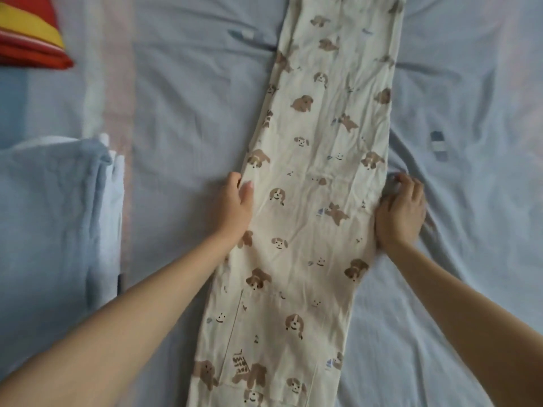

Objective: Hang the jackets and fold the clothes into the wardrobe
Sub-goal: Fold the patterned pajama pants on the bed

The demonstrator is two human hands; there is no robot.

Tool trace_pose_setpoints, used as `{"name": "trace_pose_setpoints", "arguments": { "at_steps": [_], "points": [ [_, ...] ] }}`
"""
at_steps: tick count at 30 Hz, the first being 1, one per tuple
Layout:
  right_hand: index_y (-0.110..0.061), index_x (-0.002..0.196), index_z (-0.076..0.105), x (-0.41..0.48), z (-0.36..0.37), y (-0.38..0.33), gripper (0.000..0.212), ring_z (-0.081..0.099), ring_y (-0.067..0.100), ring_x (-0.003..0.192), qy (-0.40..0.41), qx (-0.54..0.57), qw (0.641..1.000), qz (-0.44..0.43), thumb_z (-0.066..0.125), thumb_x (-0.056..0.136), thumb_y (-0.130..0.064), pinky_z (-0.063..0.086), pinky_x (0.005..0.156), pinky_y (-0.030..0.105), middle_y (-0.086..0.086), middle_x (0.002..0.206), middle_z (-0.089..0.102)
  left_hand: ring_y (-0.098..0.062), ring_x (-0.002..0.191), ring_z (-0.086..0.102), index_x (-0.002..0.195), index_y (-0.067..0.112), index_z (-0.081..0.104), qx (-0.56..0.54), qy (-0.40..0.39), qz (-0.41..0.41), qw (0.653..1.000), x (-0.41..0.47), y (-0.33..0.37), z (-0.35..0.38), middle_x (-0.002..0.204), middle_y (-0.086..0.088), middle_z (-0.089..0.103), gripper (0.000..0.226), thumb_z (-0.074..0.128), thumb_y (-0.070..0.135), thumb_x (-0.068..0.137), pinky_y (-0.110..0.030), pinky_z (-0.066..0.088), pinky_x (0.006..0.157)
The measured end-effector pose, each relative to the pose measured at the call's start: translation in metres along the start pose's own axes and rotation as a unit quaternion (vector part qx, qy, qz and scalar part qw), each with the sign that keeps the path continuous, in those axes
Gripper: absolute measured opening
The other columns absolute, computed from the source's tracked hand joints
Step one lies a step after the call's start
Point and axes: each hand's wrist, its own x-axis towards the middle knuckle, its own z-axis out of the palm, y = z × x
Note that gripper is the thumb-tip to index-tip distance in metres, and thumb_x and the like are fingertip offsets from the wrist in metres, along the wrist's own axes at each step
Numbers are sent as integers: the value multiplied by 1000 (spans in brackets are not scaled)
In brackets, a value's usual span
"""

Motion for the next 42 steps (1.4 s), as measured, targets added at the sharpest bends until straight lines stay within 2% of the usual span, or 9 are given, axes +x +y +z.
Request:
{"name": "trace_pose_setpoints", "arguments": {
  "at_steps": [3,5,9,16,21,28,32,37,42],
  "points": [
    [-16,141,41,64,10,-4,42,29,29,139,-9,-56,995,-82,37,99,-19,18,117,41,9,150,35,-4,53,43,72,14,38,-50,-42,-9,998,59,29,11,63,4,42,29,49,19,98,-16,32,50],
    [-16,143,39,119,16,-12,43,23,29,142,-20,-68,993,-92,36,101,-25,12,119,39,9,153,31,-12,53,47,66,17,36,-33,-59,-33,997,100,48,23,60,2,41,36,55,26,95,-18,35,46],
    [-19,149,29,189,35,-20,51,14,25,146,11,-111,994,-21,30,100,-31,2,120,41,7,158,20,-17,82,63,97,12,68,-28,-90,-23,995,171,79,45,90,1,68,30,65,40,85,-23,50,73],
    [-22,149,30,210,50,-20,61,16,23,145,45,-134,990,17,29,89,-35,3,118,45,3,158,23,-16,91,66,107,12,66,-130,-75,-18,988,271,141,77,98,-1,69,25,65,29,88,-26,53,75],
    [-21,148,32,214,51,-23,64,19,24,144,50,-136,989,28,28,85,-35,3,117,44,4,157,25,-15,93,57,104,18,57,-142,39,-43,988,298,140,88,98,3,63,12,47,20,98,-27,44,80],
    [-19,147,35,218,50,-26,63,23,26,142,54,-140,988,37,33,85,-31,4,116,41,7,155,29,-12,80,60,92,16,59,-36,16,13,999,332,149,80,82,9,62,10,60,26,90,-25,46,72],
    [-19,146,35,217,50,-26,63,24,27,142,50,-151,986,39,33,85,-31,4,116,41,7,155,30,-10,64,52,85,16,60,145,-24,97,984,371,179,68,70,9,57,20,63,35,88,-27,36,57],
    [-19,146,36,219,50,-27,63,24,27,141,49,-155,986,44,32,84,-31,5,116,43,7,154,31,-16,90,62,114,8,59,-116,-73,-30,990,412,214,96,103,-2,63,20,52,14,97,-26,50,75],
    [-20,146,36,221,50,-29,64,25,27,140,46,-161,985,49,32,82,-32,5,116,42,7,153,32,-17,85,58,101,5,61,-88,19,-62,994,439,212,115,92,-2,64,14,63,5,87,-26,50,71]
  ]
}}
